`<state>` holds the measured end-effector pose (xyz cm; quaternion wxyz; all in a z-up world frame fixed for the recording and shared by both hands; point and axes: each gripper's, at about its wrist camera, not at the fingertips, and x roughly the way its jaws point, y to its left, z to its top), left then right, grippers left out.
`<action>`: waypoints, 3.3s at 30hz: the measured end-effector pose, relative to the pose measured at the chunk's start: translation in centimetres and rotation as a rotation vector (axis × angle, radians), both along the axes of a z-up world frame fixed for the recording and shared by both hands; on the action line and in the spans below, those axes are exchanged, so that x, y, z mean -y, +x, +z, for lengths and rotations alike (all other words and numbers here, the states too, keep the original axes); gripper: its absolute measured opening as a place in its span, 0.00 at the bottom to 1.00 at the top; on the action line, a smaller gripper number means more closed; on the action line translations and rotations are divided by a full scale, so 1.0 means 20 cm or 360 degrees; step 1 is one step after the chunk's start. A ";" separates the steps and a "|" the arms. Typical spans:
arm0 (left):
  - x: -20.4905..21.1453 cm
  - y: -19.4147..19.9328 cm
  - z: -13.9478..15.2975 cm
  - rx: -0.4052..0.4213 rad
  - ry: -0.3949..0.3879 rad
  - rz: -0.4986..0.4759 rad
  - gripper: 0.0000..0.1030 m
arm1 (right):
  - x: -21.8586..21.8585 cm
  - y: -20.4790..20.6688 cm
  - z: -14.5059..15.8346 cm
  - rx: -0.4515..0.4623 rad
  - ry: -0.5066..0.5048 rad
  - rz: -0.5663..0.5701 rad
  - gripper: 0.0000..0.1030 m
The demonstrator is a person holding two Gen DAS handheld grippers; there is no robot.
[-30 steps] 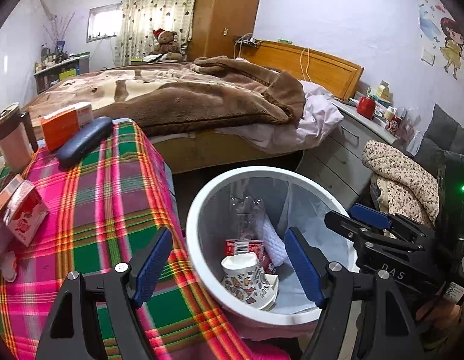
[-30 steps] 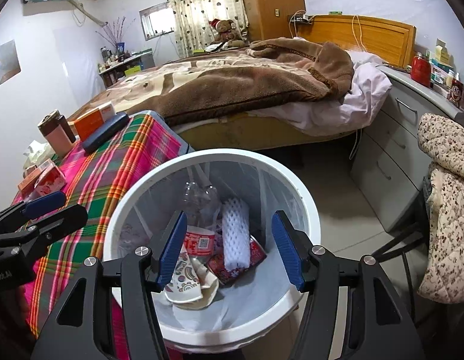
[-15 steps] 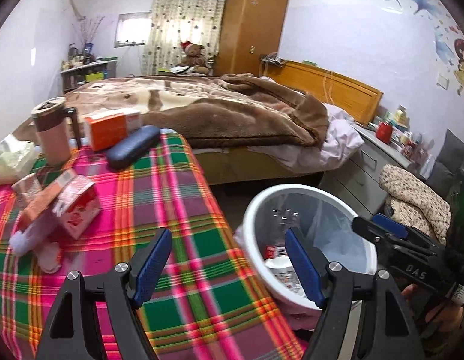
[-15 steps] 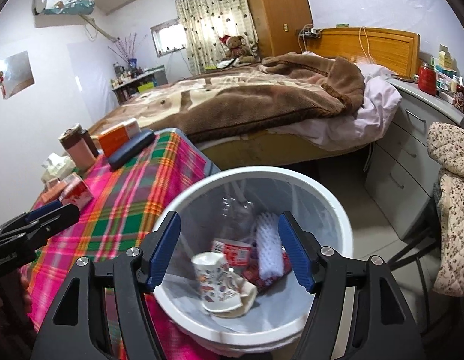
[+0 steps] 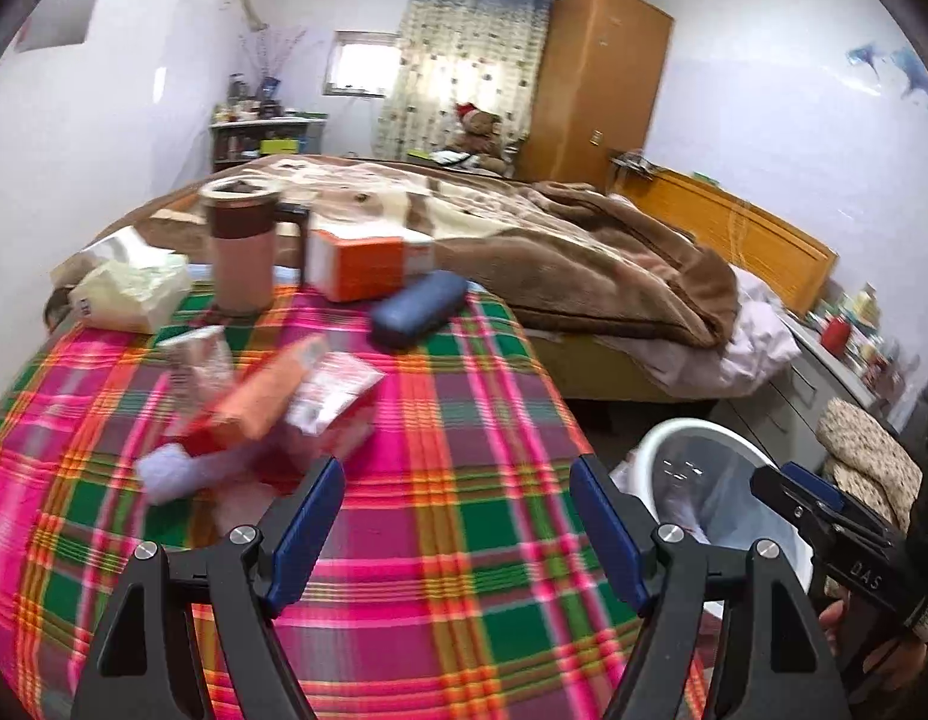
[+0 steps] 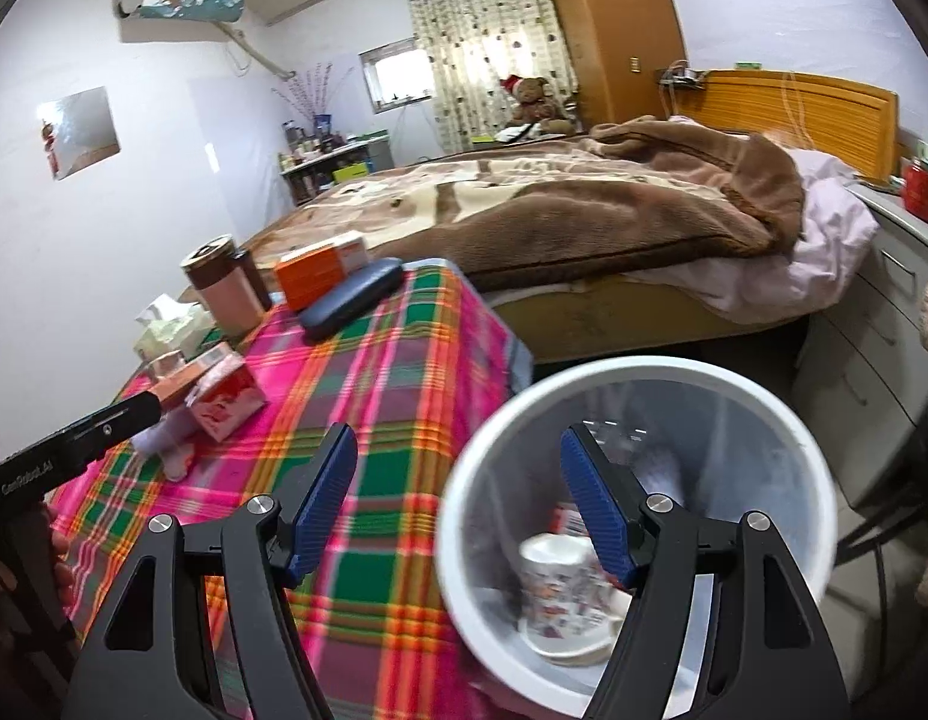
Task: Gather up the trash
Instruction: 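Move both tools back over the table toward the remaining trash, then grasp the white cup with the left gripper while the right gripper grasps the strawberry milk carton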
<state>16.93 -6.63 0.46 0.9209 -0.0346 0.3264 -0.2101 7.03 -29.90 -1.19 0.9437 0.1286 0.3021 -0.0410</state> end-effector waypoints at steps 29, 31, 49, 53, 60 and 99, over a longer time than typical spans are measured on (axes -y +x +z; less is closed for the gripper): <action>-0.61 0.47 -0.09 -0.0090 -0.0001 0.0307 0.75 | -0.56 0.49 -0.07 -0.0155 0.0011 0.0312 0.70; -0.61 0.51 -0.11 -0.0103 0.0011 0.0307 0.75 | -0.60 0.52 -0.08 -0.0170 0.0022 0.0325 0.70; -0.65 0.80 -0.25 -0.0233 0.0011 0.0263 0.75 | -0.75 0.78 -0.14 -0.0278 0.0179 0.0365 0.70; -0.67 0.83 -0.28 -0.0249 0.0012 0.0289 0.75 | -0.77 0.83 -0.15 -0.0304 0.0234 0.0375 0.70; -0.73 0.88 -0.30 -0.0282 0.0013 0.0336 0.75 | -0.79 0.90 -0.20 -0.0350 0.0342 0.0340 0.76; -0.76 0.86 -0.33 -0.0272 0.0042 0.0381 0.48 | -0.78 0.82 -0.21 -0.0320 0.0315 0.0264 0.74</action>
